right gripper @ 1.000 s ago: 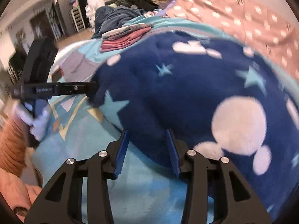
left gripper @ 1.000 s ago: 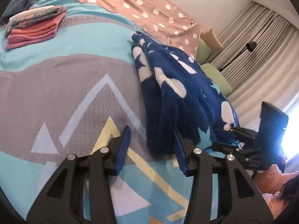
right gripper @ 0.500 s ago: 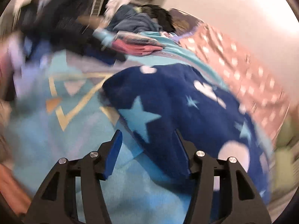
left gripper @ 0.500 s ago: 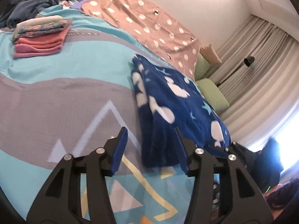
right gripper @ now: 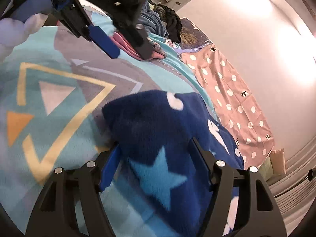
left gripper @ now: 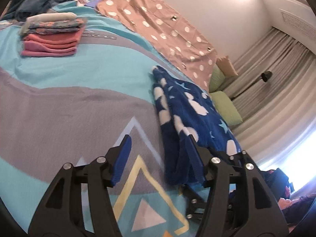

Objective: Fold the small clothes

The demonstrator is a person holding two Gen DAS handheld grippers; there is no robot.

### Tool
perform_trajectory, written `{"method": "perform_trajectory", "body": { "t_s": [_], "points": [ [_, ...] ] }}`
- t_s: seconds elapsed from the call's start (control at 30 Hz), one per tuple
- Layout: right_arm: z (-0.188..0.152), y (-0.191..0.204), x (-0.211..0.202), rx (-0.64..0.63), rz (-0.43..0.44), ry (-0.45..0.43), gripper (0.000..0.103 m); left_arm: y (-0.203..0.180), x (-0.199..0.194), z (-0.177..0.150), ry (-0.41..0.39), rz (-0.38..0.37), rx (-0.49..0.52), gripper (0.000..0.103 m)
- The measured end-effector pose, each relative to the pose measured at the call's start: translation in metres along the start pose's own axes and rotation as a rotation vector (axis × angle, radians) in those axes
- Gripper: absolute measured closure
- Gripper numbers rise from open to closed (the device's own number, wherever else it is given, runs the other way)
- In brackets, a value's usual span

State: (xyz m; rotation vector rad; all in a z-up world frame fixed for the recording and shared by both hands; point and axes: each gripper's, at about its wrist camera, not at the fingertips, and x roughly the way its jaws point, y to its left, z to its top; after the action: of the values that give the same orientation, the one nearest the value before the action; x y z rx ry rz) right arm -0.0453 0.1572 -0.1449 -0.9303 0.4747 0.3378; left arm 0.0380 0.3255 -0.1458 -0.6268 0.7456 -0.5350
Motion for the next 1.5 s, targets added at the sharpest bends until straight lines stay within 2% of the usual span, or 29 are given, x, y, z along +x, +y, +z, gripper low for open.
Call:
{"method": "perform_trajectory", "body": {
  "t_s": [0.2, 0.37, 0.43, 0.5, 0.57, 0.63, 0.67, 0.7, 0.73, 0.77, 0.83, 0.9, 1.0, 1.2, 1.33, 1.43, 1.5],
  "points": [
    [0.002, -0.004, 0.002, 0.024, 0.003, 0.002, 0.034, 0.013, 0.054, 0.036, 0.133, -0.201, -0.048, 0.039],
    [-0.009, -0.016, -0.001, 0.087, 0.031, 0.027, 0.034, 0.006, 0.113, 0.054, 0.256, -0.286, -0.083, 0.039],
    [-0.010, -0.020, 0.002, 0.104, 0.038, 0.038, 0.034, 0.000, 0.132, 0.055, 0.287, -0.281, -0.065, 0.039],
    [-0.006, -0.020, 0.009, 0.090, 0.030, 0.039, 0.034, -0.005, 0.144, 0.060, 0.290, -0.289, -0.041, 0.039],
    [0.004, -0.019, 0.018, 0.074, 0.027, 0.029, 0.034, -0.003, 0.151, 0.066, 0.293, -0.315, -0.063, 0.040],
    [0.011, -0.019, 0.027, 0.084, 0.031, 0.022, 0.034, 0.005, 0.157, 0.072, 0.284, -0.344, -0.109, 0.043],
    [0.015, -0.021, 0.034, 0.096, 0.035, 0.024, 0.036, 0.010, 0.159, 0.074, 0.278, -0.348, -0.131, 0.050],
    [0.016, -0.022, 0.037, 0.106, 0.038, 0.025, 0.041, 0.013, 0.162, 0.076, 0.276, -0.343, -0.152, 0.060],
    [0.018, -0.022, 0.039, 0.116, 0.045, 0.028, 0.050, 0.015, 0.165, 0.077, 0.279, -0.335, -0.164, 0.069],
    [0.018, -0.024, 0.040, 0.124, 0.044, 0.031, 0.059, 0.016, 0.167, 0.077, 0.282, -0.330, -0.171, 0.072],
    [0.016, -0.032, 0.036, 0.159, 0.053, 0.014, 0.068, 0.013, 0.167, 0.076, 0.274, -0.316, -0.165, 0.078],
    [0.013, -0.045, 0.032, 0.220, 0.093, 0.001, 0.072, 0.004, 0.163, 0.078, 0.248, -0.291, -0.136, 0.081],
    [0.011, -0.072, 0.026, 0.342, 0.162, -0.017, 0.075, -0.016, 0.153, 0.083, 0.207, -0.295, -0.115, 0.082],
    [0.009, -0.107, 0.003, 0.468, 0.171, -0.093, 0.075, -0.064, 0.138, 0.106, 0.167, -0.322, -0.024, 0.082],
    [-0.003, -0.131, -0.008, 0.572, 0.206, -0.124, 0.078, -0.106, 0.130, 0.125, 0.144, -0.367, 0.054, 0.086],
    [-0.019, -0.156, -0.013, 0.667, 0.225, -0.145, 0.080, -0.144, 0.134, 0.133, 0.150, -0.331, 0.162, 0.089],
    [-0.027, -0.166, -0.013, 0.706, 0.222, -0.150, 0.082, -0.161, 0.140, 0.134, 0.171, -0.286, 0.185, 0.088]
  ]
}}
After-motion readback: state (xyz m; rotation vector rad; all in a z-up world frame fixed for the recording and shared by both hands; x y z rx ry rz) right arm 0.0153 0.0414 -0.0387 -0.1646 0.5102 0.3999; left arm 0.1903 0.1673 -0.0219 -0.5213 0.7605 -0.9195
